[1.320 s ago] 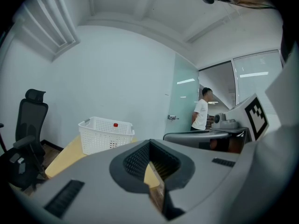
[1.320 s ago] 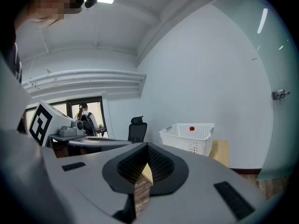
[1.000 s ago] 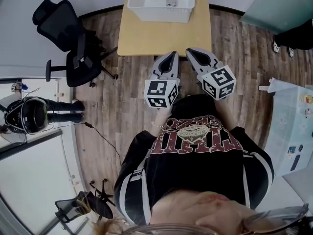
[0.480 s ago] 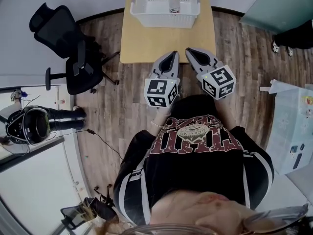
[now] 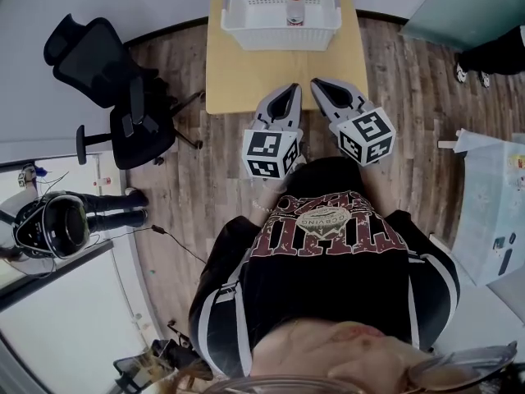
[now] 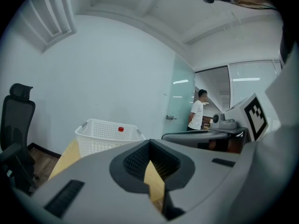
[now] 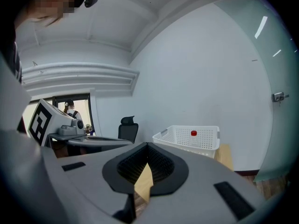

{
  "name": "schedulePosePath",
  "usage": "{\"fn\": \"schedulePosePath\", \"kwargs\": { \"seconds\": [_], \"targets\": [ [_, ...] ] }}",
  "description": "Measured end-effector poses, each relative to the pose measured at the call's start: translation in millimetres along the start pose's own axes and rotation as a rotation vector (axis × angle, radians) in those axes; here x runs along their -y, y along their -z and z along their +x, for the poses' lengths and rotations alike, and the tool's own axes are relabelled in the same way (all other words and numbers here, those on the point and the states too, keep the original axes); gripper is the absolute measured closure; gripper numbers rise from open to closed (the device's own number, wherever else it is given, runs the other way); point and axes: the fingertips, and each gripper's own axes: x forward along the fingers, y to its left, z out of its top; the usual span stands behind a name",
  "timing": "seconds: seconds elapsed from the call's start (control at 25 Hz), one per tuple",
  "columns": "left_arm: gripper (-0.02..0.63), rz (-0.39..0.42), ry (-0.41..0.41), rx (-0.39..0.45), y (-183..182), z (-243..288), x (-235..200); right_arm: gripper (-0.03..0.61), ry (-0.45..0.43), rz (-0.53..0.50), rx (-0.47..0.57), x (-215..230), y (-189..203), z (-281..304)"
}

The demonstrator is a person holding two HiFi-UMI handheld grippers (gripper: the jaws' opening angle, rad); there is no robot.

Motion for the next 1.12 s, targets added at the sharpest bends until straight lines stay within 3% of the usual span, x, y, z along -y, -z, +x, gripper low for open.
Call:
{"fn": "schedulePosePath", "kwargs": {
  "seconds": [1.12],
  "targets": [
    [0.566,0.011,0.061,-0.03,6,-6,-20,0.561,0.105,0.063,0.022,0,8,12]
  ]
}}
